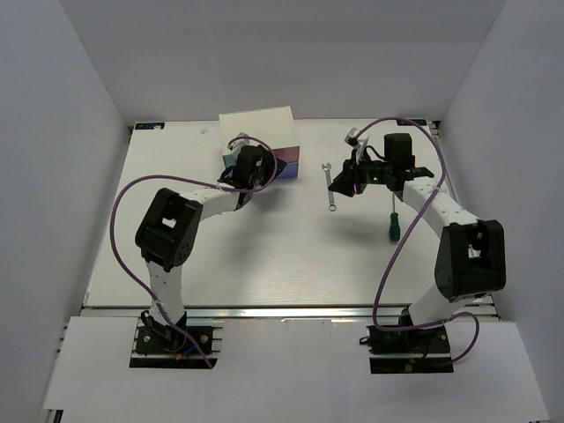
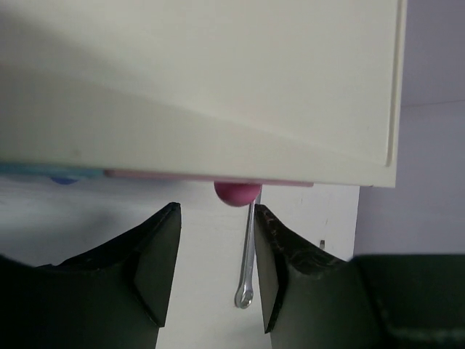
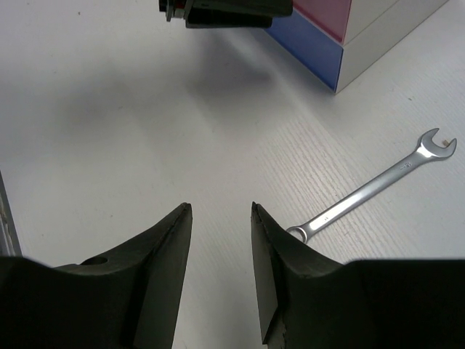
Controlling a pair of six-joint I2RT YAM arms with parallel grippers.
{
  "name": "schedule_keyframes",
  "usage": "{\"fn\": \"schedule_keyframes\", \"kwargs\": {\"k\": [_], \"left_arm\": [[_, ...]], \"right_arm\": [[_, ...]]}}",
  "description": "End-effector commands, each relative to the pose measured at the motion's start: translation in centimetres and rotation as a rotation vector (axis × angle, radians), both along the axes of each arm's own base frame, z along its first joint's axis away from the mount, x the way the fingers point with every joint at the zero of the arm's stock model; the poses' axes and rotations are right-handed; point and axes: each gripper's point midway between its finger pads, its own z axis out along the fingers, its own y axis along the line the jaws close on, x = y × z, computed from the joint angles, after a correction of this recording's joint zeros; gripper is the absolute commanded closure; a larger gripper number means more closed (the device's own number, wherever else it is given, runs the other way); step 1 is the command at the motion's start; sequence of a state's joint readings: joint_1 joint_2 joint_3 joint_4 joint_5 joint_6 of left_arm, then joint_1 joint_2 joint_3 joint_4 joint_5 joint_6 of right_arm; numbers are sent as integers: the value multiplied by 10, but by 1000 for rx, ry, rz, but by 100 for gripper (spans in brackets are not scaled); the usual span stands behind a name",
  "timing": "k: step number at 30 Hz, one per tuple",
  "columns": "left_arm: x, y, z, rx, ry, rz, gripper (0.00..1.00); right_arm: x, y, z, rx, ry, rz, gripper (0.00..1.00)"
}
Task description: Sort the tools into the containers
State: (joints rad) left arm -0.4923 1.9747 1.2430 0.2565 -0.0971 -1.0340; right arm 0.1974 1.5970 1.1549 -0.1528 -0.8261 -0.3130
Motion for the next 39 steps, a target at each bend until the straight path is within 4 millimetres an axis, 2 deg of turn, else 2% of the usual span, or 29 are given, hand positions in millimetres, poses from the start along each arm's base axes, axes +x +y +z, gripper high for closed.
{"fn": "schedule_keyframes", "kwargs": {"k": [1, 14, 18, 21, 22, 24, 25, 27, 34, 39], "left_arm": [[15, 5, 44, -8, -117, 50, 45], [31, 18, 56, 28, -180, 139, 52], [32, 23, 59, 33, -186, 166, 60], [32, 22, 59, 33, -186, 159, 71], [30, 22, 59, 30, -185, 152, 80], [26, 22, 59, 25, -187, 144, 85], [20, 23, 57, 25, -181, 137, 91], [14, 24, 57, 22, -180, 131, 93], [-26, 22, 51, 29, -156, 45, 94], [-61, 15, 36, 35, -103, -42, 92]], "right_arm": [[-4, 2, 14, 29, -41, 17, 56], [-5, 1, 10, 28, -31, 19, 56], [-7, 2, 9, 31, -25, 21, 56], [-8, 2, 9, 33, -25, 24, 56], [-8, 2, 9, 33, -22, 24, 56], [-8, 2, 9, 33, -20, 25, 56], [-8, 2, 9, 34, -19, 25, 56], [-10, 2, 8, 35, -17, 29, 56], [-12, 2, 8, 35, -13, 29, 56], [-12, 2, 7, 36, -8, 33, 56]]}}
